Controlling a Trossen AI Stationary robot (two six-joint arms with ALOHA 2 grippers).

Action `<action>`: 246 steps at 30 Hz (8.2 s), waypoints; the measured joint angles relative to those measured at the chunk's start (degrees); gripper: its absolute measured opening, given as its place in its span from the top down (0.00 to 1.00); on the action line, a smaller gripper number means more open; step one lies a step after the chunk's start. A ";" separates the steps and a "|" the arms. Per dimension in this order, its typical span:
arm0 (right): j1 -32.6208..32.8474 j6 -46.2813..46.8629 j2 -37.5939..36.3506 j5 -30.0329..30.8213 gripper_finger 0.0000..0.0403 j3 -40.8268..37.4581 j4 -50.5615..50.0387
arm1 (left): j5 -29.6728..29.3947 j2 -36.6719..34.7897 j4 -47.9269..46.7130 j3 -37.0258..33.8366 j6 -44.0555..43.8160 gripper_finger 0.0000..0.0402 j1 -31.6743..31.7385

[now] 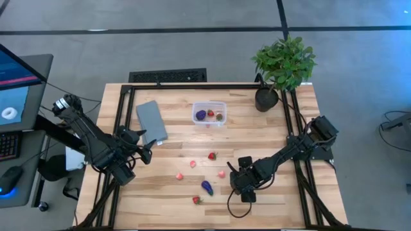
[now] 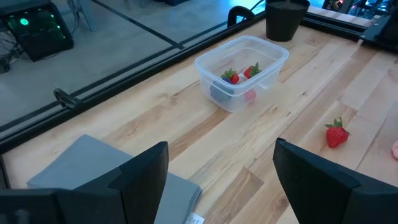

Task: Pick and placing Produce into tupperware
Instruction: Put the strawberry into the transparent bin

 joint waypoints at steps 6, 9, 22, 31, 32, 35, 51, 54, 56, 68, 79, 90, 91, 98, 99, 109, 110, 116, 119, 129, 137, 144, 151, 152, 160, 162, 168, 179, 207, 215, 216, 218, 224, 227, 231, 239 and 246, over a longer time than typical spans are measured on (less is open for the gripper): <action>0.02 0.00 0.00 0.00 0.41 0.01 0.00 | -0.48 0.00 -0.02 0.00 0.04 0.30 0.00; -0.09 0.00 0.00 0.00 0.41 0.01 0.00 | -0.50 0.00 -0.02 0.00 0.04 0.30 0.00; -0.63 0.96 0.90 -1.18 0.41 0.04 -0.51 | -0.50 -0.01 0.00 0.00 0.02 0.30 -0.01; -0.66 1.31 0.85 -1.49 0.57 0.02 -0.53 | -0.50 0.00 0.00 0.00 0.15 0.30 0.00; -0.66 1.58 0.83 -1.50 0.58 0.02 -0.48 | -0.50 -0.01 0.00 0.00 0.15 0.30 -0.01; -0.66 2.58 0.81 -1.49 0.61 0.02 -0.48 | -0.50 -0.01 0.00 0.00 0.15 0.30 -0.02; -0.66 9.14 0.59 0.55 0.62 0.11 -0.44 | -0.48 0.00 0.00 0.00 0.15 0.30 0.00; -0.66 10.08 0.59 1.10 0.60 0.11 -0.42 | -0.48 -0.02 0.03 0.00 0.15 0.30 0.00; -0.66 10.64 0.59 1.42 0.57 0.11 -0.41 | -0.48 0.00 0.04 0.00 0.15 0.30 0.00; -0.66 11.52 0.61 1.55 0.59 0.11 1.75 | -0.47 0.00 0.04 0.00 0.15 0.30 -0.01; -0.66 11.54 0.61 1.55 0.53 0.11 2.85 | -0.48 0.00 0.04 0.00 0.15 0.30 -0.02; -0.66 11.56 0.61 1.55 0.59 0.11 4.00 | -0.47 0.00 0.35 0.00 0.17 0.30 -0.01; -0.66 11.58 0.61 1.55 0.57 0.11 3.98 | -0.46 0.00 0.57 0.00 0.34 0.30 0.00; -0.66 12.23 0.63 1.53 0.48 0.11 3.93 | -0.46 0.00 1.36 0.00 1.31 0.30 0.00; -0.66 12.52 0.63 1.54 0.48 0.11 3.93 | -0.46 0.00 1.36 0.00 1.31 0.30 -0.01; -0.66 12.61 0.66 1.55 0.58 0.11 3.96 | -0.46 0.00 1.38 0.00 1.37 0.30 -0.02; -0.66 12.61 0.66 1.55 0.59 0.11 3.96 | -0.46 -0.01 1.38 0.00 1.35 0.30 -0.02; -0.66 12.61 0.66 1.55 0.58 0.11 3.98 | -0.46 0.00 1.38 0.00 1.37 0.30 0.00; -0.66 12.61 0.66 1.54 0.55 0.11 3.96 | -0.46 0.00 1.38 0.00 1.38 0.30 -0.02; -0.66 12.61 0.66 1.55 0.59 0.11 3.96 | -0.46 0.00 1.36 0.00 1.38 0.30 0.00; -0.66 12.60 0.68 1.53 0.52 0.09 3.93 | -0.46 0.00 1.36 0.00 1.40 0.30 0.00; -0.66 12.61 0.69 1.53 0.55 0.09 3.93 | -0.46 0.00 1.36 0.00 1.42 0.30 -0.02; -0.66 12.61 0.68 1.53 0.58 0.09 3.99 | -0.46 0.00 1.36 0.00 1.40 0.30 0.00; -0.66 12.61 0.68 1.53 0.58 0.09 4.01 | -0.46 0.00 1.38 0.00 1.40 0.30 -0.01; -0.66 13.07 0.68 1.53 0.58 0.09 4.09 | -0.46 0.00 1.38 0.00 1.37 0.30 -0.02; -0.65 13.07 0.68 1.53 0.59 0.09 4.11 | -0.46 0.00 1.38 0.00 1.35 0.30 0.00; -0.66 13.14 0.68 1.53 0.60 0.09 4.11 | -0.46 -0.01 1.38 0.00 1.35 0.30 -0.01; -0.66 14.67 0.68 2.02 0.60 0.09 4.34 | -0.59 0.00 1.38 0.00 1.35 0.30 0.00; -0.66 19.15 0.68 3.10 0.61 0.09 8.81 | -0.81 0.00 1.38 0.00 1.38 0.30 -0.02; -0.53 20.23 0.12 3.32 0.61 0.08 9.40 | -0.81 -0.01 1.39 0.00 1.38 0.30 -0.01; -0.53 20.44 0.03 3.36 0.61 0.11 9.72 | -0.81 0.00 1.40 0.00 1.38 0.30 0.00; -0.50 20.55 -0.68 3.80 0.61 0.02 9.47 | -0.81 -0.01 1.40 0.00 1.38 0.30 -0.01; -0.68 20.61 -3.58 6.82 0.60 0.09 11.39 | -0.79 -0.02 1.57 0.00 1.40 0.30 0.00; -1.11 20.58 -5.46 8.95 0.60 0.09 11.56 | -0.83 -0.02 1.94 0.00 1.54 0.30 0.00; -2.14 20.20 -7.67 10.66 0.60 0.09 11.73 | -1.44 -0.02 2.88 0.00 2.38 0.30 -0.02; -3.89 18.71 -10.73 13.26 0.60 0.09 12.70 | -1.66 -0.02 3.77 0.00 2.83 0.30 0.00; -6.07 16.16 -11.56 14.05 0.60 0.09 15.38 | -1.90 -0.02 3.97 0.00 3.15 0.30 -0.01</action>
